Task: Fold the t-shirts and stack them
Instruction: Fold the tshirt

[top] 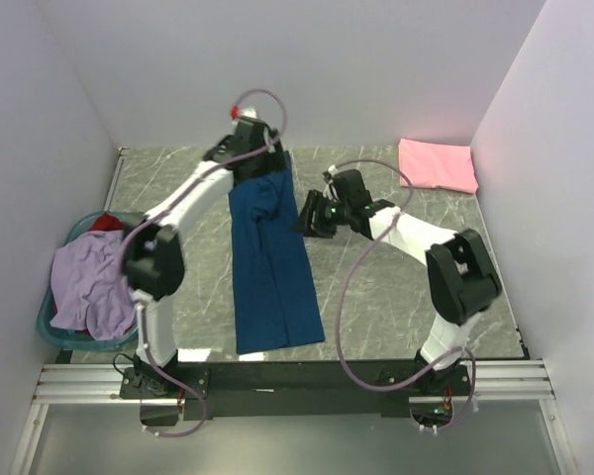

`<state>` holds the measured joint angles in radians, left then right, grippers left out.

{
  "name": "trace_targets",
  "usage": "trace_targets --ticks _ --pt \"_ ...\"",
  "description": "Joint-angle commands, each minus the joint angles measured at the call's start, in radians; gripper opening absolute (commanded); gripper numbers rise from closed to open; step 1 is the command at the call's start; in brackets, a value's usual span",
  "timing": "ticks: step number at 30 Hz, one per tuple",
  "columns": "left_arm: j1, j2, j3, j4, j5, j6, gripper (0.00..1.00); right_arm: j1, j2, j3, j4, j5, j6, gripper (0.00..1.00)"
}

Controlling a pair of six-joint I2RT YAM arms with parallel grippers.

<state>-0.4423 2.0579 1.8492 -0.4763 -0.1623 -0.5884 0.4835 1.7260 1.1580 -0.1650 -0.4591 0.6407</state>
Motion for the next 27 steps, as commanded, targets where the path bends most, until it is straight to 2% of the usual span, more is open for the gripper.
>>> trace_targets --ticks 1,3,6,9,10,11,15,20,27 --pt "0.034 -0.221 -0.089 -0.077 -0.066 -0.117 0.93 -0.006 0.087 0.086 0.194 -0.044 0.175 0.56" --pt "0.050 -0.281 -0.217 -0.082 -0.028 -0.131 0.90 -0.008 0.147 0.118 0.246 -0.039 0.227 0.56" --pt "0.050 -0.379 -0.399 -0.079 0.018 -0.146 0.80 -0.006 0.226 0.181 0.306 -0.039 0.275 0.56" --pt "0.047 -0.452 -0.609 -0.100 0.162 -0.192 0.69 -0.005 0.330 0.256 0.343 -0.021 0.324 0.58" --pt "0.047 -0.456 -0.610 -0.101 0.184 -0.192 0.69 -0.008 0.331 0.267 0.343 -0.021 0.324 0.58" --pt "0.045 -0.462 -0.663 -0.104 0.200 -0.211 0.63 -0.008 0.349 0.275 0.351 -0.021 0.333 0.58" --pt "0.042 -0.484 -0.774 -0.094 0.300 -0.228 0.54 -0.008 0.432 0.316 0.393 -0.021 0.385 0.59" --pt "0.036 -0.507 -0.861 -0.091 0.329 -0.251 0.48 -0.010 0.510 0.391 0.398 -0.026 0.412 0.58" --pt "0.024 -0.504 -0.946 -0.088 0.397 -0.271 0.46 -0.010 0.598 0.451 0.416 -0.036 0.447 0.57"
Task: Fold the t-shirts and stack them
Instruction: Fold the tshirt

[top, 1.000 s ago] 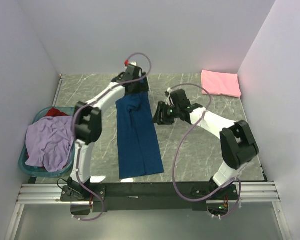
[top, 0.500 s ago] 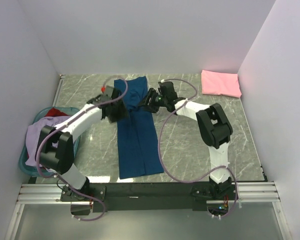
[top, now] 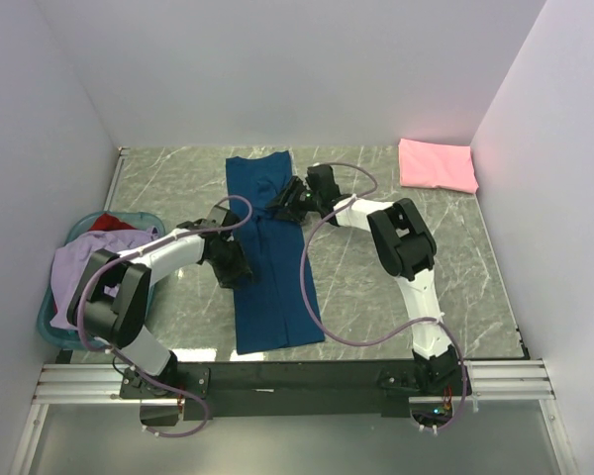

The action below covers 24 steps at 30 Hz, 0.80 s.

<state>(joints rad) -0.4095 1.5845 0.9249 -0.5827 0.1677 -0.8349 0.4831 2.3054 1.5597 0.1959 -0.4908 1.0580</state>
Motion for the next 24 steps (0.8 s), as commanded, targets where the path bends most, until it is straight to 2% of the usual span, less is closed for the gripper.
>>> trace_targets --ticks 1,8,11,12,14,15,17,24 --pt "-0.009 -0.032 -0.029 0.023 0.075 -0.026 0.46 -0.008 0.025 0.053 0.059 -0.006 0.033 0.57" --pt "-0.017 -0.043 -0.096 0.012 0.090 -0.029 0.46 -0.009 0.043 0.059 0.076 -0.009 0.045 0.47" --pt "-0.018 -0.053 -0.115 0.001 0.116 -0.023 0.46 -0.018 0.049 0.066 0.068 -0.018 0.039 0.35" --pt "-0.017 -0.057 -0.120 -0.002 0.122 -0.020 0.46 -0.021 0.048 0.065 0.068 -0.022 0.036 0.26" --pt "-0.017 -0.064 -0.121 -0.019 0.125 -0.012 0.46 -0.027 0.042 0.060 0.060 -0.022 0.027 0.16" --pt "-0.017 -0.069 -0.124 -0.025 0.128 -0.010 0.46 -0.029 0.032 0.057 0.051 -0.020 0.013 0.08" --pt "-0.018 -0.075 -0.130 -0.035 0.134 -0.004 0.46 -0.041 0.020 0.062 0.036 -0.017 -0.015 0.01" --pt "-0.018 -0.093 -0.158 -0.052 0.158 0.014 0.47 -0.058 0.014 0.138 -0.076 -0.012 -0.095 0.00"
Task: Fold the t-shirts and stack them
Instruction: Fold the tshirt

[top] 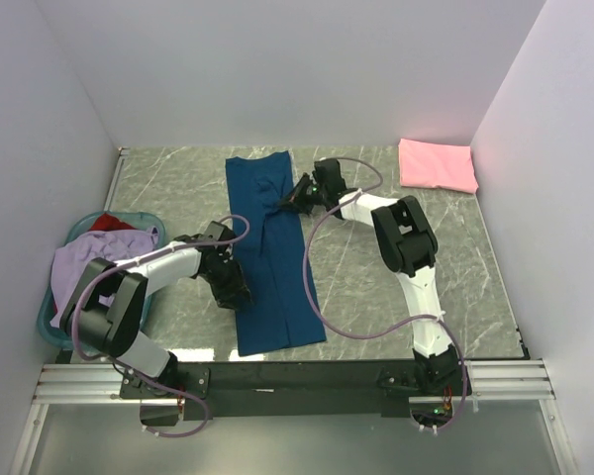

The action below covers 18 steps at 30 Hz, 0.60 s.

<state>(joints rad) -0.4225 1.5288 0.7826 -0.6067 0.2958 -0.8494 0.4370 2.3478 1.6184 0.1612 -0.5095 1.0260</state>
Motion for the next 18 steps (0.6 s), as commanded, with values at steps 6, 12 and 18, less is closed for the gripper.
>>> trace_targets --ticks 6,12,18 --pt "-0.007 -0.052 -0.036 -0.028 0.057 0.033 0.47 -0.011 0.021 0.176 -0.117 -0.017 -0.096 0.00" --pt "-0.027 -0.047 -0.042 -0.031 0.077 0.047 0.48 -0.011 0.054 0.216 -0.146 -0.020 -0.101 0.02" --pt "-0.035 -0.059 -0.039 -0.039 0.074 0.049 0.52 -0.007 0.100 0.276 -0.192 -0.027 -0.116 0.15"
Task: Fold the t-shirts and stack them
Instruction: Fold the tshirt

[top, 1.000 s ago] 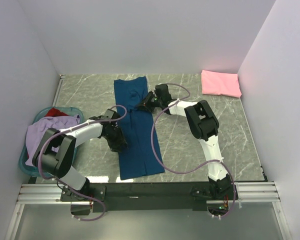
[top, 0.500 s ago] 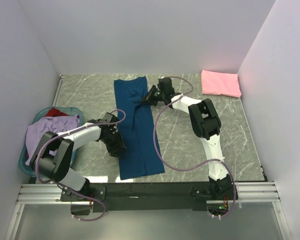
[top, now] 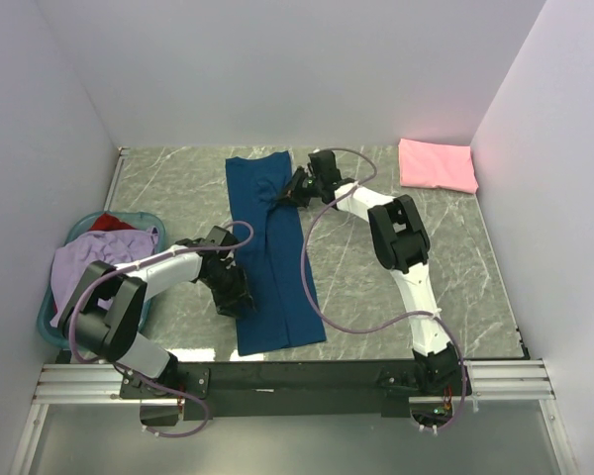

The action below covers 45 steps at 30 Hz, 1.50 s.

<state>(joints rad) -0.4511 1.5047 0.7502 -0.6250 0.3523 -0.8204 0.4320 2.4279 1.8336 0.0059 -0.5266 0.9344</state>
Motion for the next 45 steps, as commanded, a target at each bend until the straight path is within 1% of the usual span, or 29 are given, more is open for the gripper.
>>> trace_targets --ticks 1,4,5,6,7,8,9,10,12,13,14,15,16,18,19,20,21,22,24,25,28,31,35,36,38,39,43,45 --pt "-0.006 -0.038 -0.006 -0.022 0.017 0.020 0.53 -0.007 0.025 0.065 -0.043 -0.009 -0.031 0.17" --pt "-0.011 -0.041 -0.011 -0.022 0.022 0.023 0.54 -0.006 0.030 0.076 -0.060 -0.001 -0.048 0.23" --pt "-0.014 -0.043 -0.009 -0.024 0.024 0.024 0.55 -0.006 0.030 0.079 -0.064 0.000 -0.057 0.28" --pt "-0.015 -0.043 -0.011 -0.027 0.028 0.030 0.56 -0.006 0.028 0.084 -0.073 0.000 -0.063 0.30" --pt "-0.015 -0.046 -0.006 -0.028 0.030 0.033 0.61 -0.004 0.022 0.085 -0.081 0.000 -0.069 0.32" --pt "-0.017 -0.049 -0.003 -0.038 0.028 0.038 0.64 -0.006 0.005 0.084 -0.089 0.007 -0.092 0.36" --pt "-0.015 -0.066 0.011 -0.044 0.018 0.040 0.66 -0.006 -0.010 0.076 -0.110 0.014 -0.106 0.38" --pt "-0.017 -0.076 0.018 -0.053 0.011 0.040 0.71 -0.006 -0.047 0.066 -0.121 0.022 -0.120 0.41" --pt "-0.020 -0.113 0.053 -0.083 -0.015 0.038 0.75 -0.006 -0.094 0.015 -0.152 0.053 -0.167 0.43" --pt "-0.021 -0.123 0.067 -0.096 -0.044 0.038 0.78 -0.006 -0.148 -0.008 -0.162 0.063 -0.183 0.45" --pt "-0.029 -0.132 0.081 -0.110 -0.061 0.040 0.78 -0.006 -0.179 -0.032 -0.175 0.079 -0.218 0.45" --pt "-0.034 -0.149 0.104 -0.139 -0.076 0.041 0.79 -0.006 -0.211 -0.090 -0.197 0.105 -0.233 0.46" --pt "-0.043 -0.156 0.113 -0.150 -0.107 0.040 0.79 -0.006 -0.272 -0.123 -0.205 0.114 -0.249 0.47" --pt "-0.050 -0.179 0.121 -0.162 -0.127 0.040 0.78 -0.004 -0.329 -0.213 -0.245 0.135 -0.295 0.47" --pt "-0.055 -0.185 0.120 -0.159 -0.131 0.037 0.74 -0.001 -0.384 -0.247 -0.256 0.138 -0.318 0.46" --pt "-0.058 -0.190 0.115 -0.153 -0.137 0.033 0.72 0.004 -0.410 -0.316 -0.267 0.137 -0.328 0.46" --pt "-0.058 -0.195 0.103 -0.150 -0.138 0.026 0.68 0.010 -0.433 -0.345 -0.273 0.129 -0.341 0.46" --pt "-0.061 -0.193 0.097 -0.136 -0.131 0.023 0.62 0.020 -0.470 -0.399 -0.282 0.128 -0.359 0.43" --pt "-0.061 -0.186 0.097 -0.124 -0.124 0.024 0.55 0.031 -0.503 -0.445 -0.291 0.125 -0.376 0.41" --pt "-0.061 -0.181 0.103 -0.110 -0.134 0.021 0.51 0.033 -0.530 -0.467 -0.291 0.123 -0.382 0.39" --pt "-0.060 -0.173 0.138 -0.070 -0.170 0.001 0.45 0.039 -0.579 -0.554 -0.251 0.094 -0.376 0.37" --pt "-0.049 -0.111 0.213 -0.027 -0.202 0.009 0.44 0.037 -0.592 -0.603 -0.218 0.083 -0.368 0.36" --pt "0.001 0.003 0.336 0.005 -0.231 0.030 0.44 0.045 -0.570 -0.597 -0.219 0.068 -0.376 0.36" --pt "0.012 0.053 0.398 0.010 -0.230 0.039 0.45 0.047 -0.569 -0.599 -0.216 0.063 -0.375 0.36" --pt "0.038 0.127 0.463 0.016 -0.245 0.035 0.48 0.051 -0.567 -0.614 -0.198 0.051 -0.368 0.36" --pt "0.049 0.150 0.524 0.027 -0.249 0.021 0.50 0.054 -0.569 -0.620 -0.192 0.047 -0.365 0.36" --pt "0.113 0.264 0.653 0.085 -0.230 -0.046 0.50 0.068 -0.587 -0.660 -0.152 0.039 -0.353 0.36" --pt "0.123 0.336 0.736 0.099 -0.236 -0.081 0.50 0.071 -0.590 -0.688 -0.127 0.031 -0.348 0.36"
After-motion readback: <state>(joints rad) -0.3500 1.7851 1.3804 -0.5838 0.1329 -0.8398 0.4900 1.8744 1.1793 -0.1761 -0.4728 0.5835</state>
